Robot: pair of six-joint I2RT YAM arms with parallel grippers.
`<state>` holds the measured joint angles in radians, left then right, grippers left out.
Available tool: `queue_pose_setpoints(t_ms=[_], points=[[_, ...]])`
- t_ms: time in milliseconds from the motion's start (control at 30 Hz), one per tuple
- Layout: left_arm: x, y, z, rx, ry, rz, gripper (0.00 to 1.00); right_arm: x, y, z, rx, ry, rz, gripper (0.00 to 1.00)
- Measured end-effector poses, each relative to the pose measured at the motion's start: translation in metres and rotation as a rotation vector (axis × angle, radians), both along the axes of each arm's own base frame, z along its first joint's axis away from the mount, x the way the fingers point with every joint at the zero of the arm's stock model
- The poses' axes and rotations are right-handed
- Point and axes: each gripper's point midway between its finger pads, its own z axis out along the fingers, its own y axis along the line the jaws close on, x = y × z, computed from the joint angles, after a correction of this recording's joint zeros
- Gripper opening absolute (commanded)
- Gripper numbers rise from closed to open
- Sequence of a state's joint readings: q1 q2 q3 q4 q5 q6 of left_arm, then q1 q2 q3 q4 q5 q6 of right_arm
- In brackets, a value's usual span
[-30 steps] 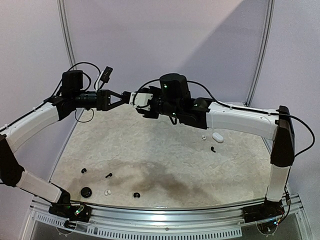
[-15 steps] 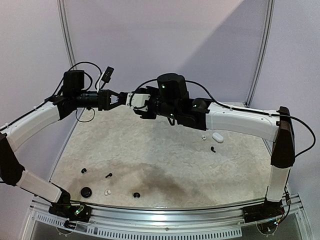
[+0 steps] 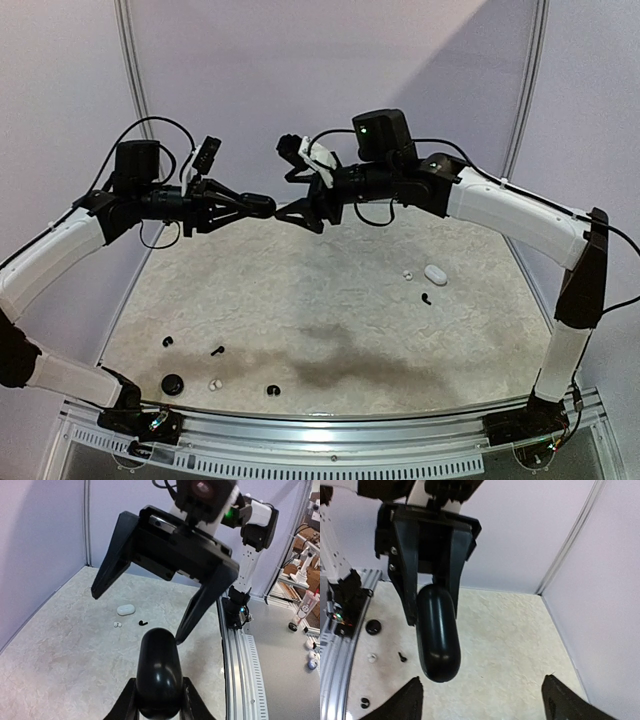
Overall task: Insert the wireless bluetooth earbuds into the charging case
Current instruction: Pass from the left arm to the right
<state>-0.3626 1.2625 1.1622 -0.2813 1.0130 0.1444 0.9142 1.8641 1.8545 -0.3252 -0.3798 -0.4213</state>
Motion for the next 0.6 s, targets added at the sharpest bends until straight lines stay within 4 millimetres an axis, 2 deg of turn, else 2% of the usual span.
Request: queue_pose_setpoints(t_ms=[100,233,400,467,600], points=[[-0.004,-0.002,-0.002,0.007,-0.018,-0.022,0.00,-0.012,0.000,0.005,0.033,0.093,0.053,0.66],[-0.007,-0.003,-0.004,0.013,-0.024,-0.037,0.00,-0.031,0.006,0.002,0.041,0.182,0.124,0.57],[-0.010,-0.005,-0.008,0.018,-0.024,-0.051,0.00,-0.038,0.016,0.004,0.056,0.253,0.176,0.33],[-0.012,-0.006,-0.009,0.019,-0.020,-0.058,0.00,-0.038,0.019,0.002,0.056,0.277,0.184,0.31],[-0.013,-0.007,-0.009,0.018,-0.020,-0.062,0.00,-0.037,0.022,-0.008,0.034,0.316,0.184,0.37]])
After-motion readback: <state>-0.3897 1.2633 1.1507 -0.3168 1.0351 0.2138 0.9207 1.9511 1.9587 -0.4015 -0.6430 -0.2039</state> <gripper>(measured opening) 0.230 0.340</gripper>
